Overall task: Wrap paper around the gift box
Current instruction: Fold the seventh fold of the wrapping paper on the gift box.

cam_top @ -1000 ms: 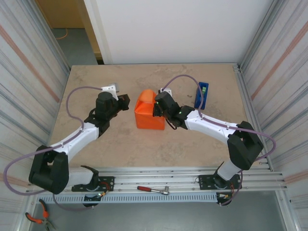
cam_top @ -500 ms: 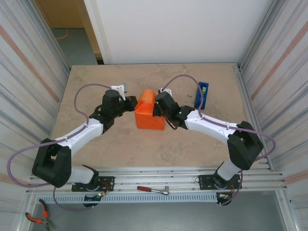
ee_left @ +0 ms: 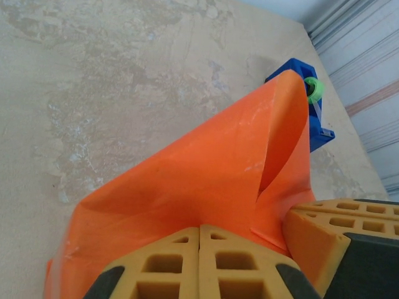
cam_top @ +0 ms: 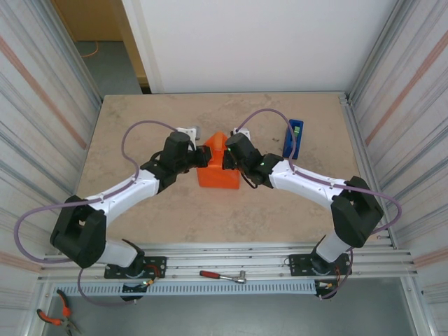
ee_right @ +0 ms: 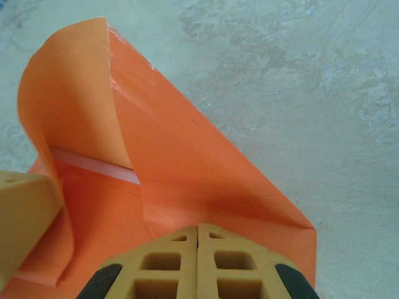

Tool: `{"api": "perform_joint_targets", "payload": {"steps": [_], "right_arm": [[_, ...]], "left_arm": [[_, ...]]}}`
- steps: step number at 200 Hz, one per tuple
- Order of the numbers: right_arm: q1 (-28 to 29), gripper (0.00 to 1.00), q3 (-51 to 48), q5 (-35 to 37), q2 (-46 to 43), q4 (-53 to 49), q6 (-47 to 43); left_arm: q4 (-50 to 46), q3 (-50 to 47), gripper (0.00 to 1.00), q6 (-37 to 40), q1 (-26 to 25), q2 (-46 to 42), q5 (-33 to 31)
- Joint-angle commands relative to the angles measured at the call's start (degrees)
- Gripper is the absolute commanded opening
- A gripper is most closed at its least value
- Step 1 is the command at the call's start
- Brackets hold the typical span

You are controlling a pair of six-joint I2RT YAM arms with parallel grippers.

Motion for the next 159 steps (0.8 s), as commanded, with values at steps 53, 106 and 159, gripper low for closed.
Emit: {"api": "perform_joint_targets", "payload": {"steps": [53, 106, 159], "right_arm": [[-2.23, 0.0, -2.0, -15.34, 0.93, -7.72, 4.42], [-6.74, 0.0, -2.13, -22.31, -3.87, -4.05, 5.23], [-9.31, 0.0, -3.66, -24.15, -6.08, -3.08, 5.02]], "left_arm": [[-3.53, 1.12, 0.0, -1.03, -3.07, 1.8, -4.81], [-4.07, 0.94, 0.0, -1.01, -3.41, 1.82, -5.75], [-5.91, 2.81, 0.0, -1.27, -4.46, 2.1, -6.95]]}}
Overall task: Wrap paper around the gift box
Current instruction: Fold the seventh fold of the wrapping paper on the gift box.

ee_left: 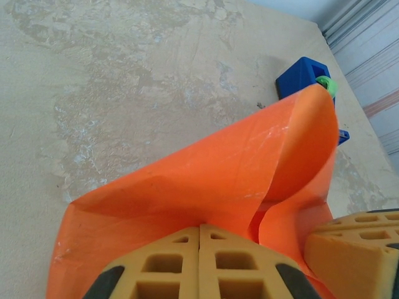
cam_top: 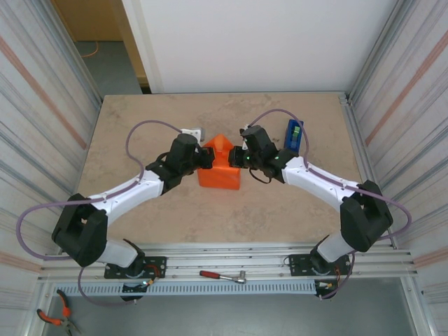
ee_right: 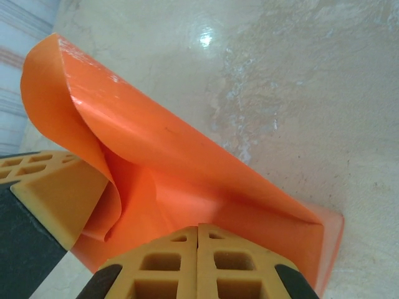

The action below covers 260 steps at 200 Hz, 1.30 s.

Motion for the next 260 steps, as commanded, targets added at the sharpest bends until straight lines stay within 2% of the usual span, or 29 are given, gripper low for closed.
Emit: {"api": "perform_joint_targets", "payload": {"steps": [1, 28, 63, 106, 150, 188, 260], "right_arm": [[-1.05, 0.0, -1.56, -2.8, -1.72, -2.07, 1.04], [-1.08, 0.0, -3.31, -4.12, -1.88, -0.83, 1.06], [-1.07, 0.0, -6.0, -6.26, -2.51, 0.9, 0.23], [-0.91, 0.0, -8.27, -8.27, -3.37, 2.25, -2.33], [-0.7, 0.0, -8.55, -8.09, -2.98, 0.75, -4.54], [-0.79, 0.0, -8.57, -8.12, -2.02, 0.27, -5.27], [-0.66, 0.0, -8.54, -7.92, -2.5, -0.78, -4.7]], "left_arm": [[-4.89, 1.86, 0.0, -1.08, -1.15, 1.4, -0.98], [-6.47, 3.1, 0.0, -3.29, -1.89, 1.23, -2.05], [-4.77, 2.14, 0.15, -5.52, -2.93, 0.88, -3.35], [0.89, -1.5, 0.25, -7.1, -4.11, -1.23, -5.78], [4.11, -3.56, 0.3, -4.95, -5.37, -1.78, -7.69], [5.23, -4.21, 0.31, -0.11, -6.7, -0.4, -9.35], [6.24, -4.73, 0.32, 6.15, -10.39, 3.27, -16.31]]}}
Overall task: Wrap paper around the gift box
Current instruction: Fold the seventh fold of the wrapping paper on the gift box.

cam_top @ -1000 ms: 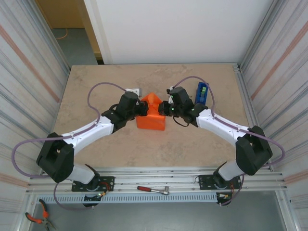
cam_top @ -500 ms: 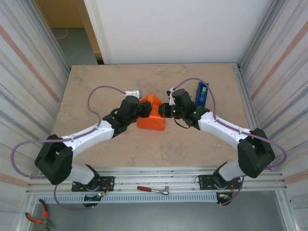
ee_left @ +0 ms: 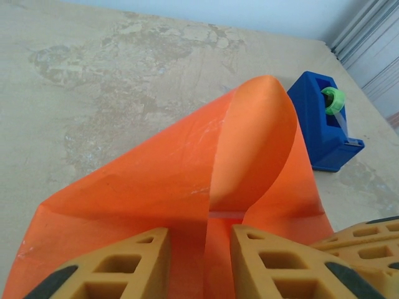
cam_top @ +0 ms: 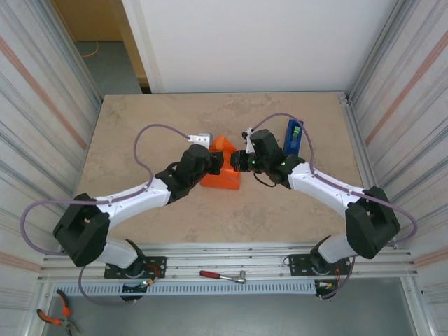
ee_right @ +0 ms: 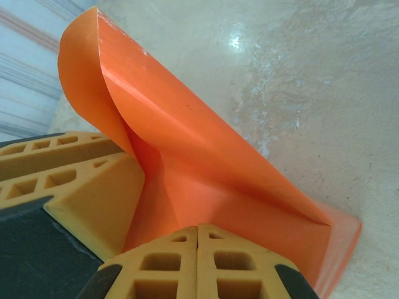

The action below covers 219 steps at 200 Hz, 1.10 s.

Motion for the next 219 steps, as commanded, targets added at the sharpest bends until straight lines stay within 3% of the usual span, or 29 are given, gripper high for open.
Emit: {"api": "perform_joint_targets", "payload": {"steps": [1, 95, 117, 149, 219], "right_arm": [[0.45, 0.0, -2.15, -1.98, 1.06, -7.3, -0.9], [0.46, 0.0, -1.11, -2.66, 0.89, -8.66, -0.54], [0.45, 0.0, -0.81, -2.66, 1.06, -9.03, -0.63], [0.44, 0.0, -1.01, -2.48, 1.41, -9.21, -0.9], [0.52, 0.0, -0.92, -2.39, 2.36, -9.5, -1.24]], "left_arm": [[-1.09, -1.72, 0.32, 2.6, -1.95, 2.77, -1.42], [-2.04, -1.64, 0.33, 4.39, -5.36, 6.26, -7.19], [-5.01, -0.82, 0.34, 1.07, -5.35, 4.98, -7.1], [-8.99, 0.77, 0.45, -6.9, -4.91, 2.23, -5.23], [-5.84, -2.35, 0.45, -13.25, -4.71, -0.7, -6.11]]}}
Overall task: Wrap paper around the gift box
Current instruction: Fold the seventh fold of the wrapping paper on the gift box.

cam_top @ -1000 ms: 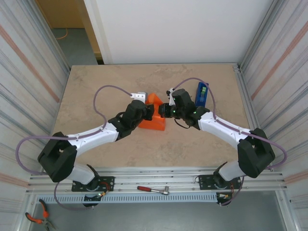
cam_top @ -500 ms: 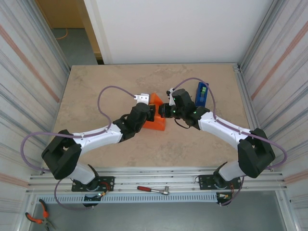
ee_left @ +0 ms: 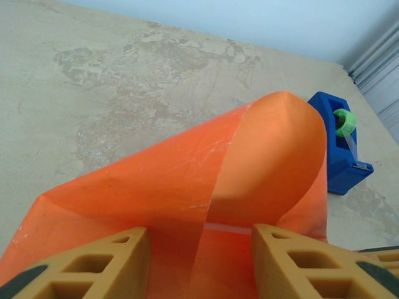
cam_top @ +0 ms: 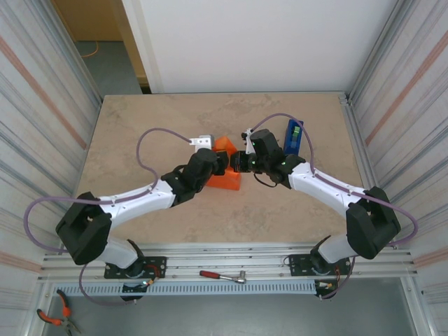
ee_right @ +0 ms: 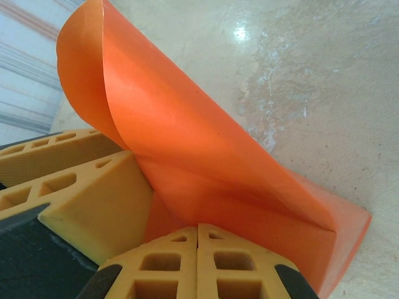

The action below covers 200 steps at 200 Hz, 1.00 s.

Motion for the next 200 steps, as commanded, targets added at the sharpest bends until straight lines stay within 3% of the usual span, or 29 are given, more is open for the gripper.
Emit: {"api": "perform_joint_targets", "payload": {"steps": [1, 65, 140, 200], "right_arm": [[0.5, 0.0, -1.24, -0.69, 2.48, -7.97, -1.26], [-0.2, 0.0, -1.49, -2.13, 1.67, -6.76, -2.96], [-0.3, 0.0, 0.42, -10.24, 1.1, -4.77, -8.19], [-0.27, 0.0, 0.76, -11.36, 2.85, -6.0, -8.83]], "left_arm": [[-4.23, -3.56, 0.45, -5.67, -0.68, -1.28, 2.48], [-0.25, -5.59, 0.42, -5.16, 0.65, -3.3, 3.45], [3.61, -7.62, 0.43, -4.3, 1.84, -3.94, 5.38], [1.11, -5.31, 0.44, -2.63, 1.93, -1.49, 4.51]]}}
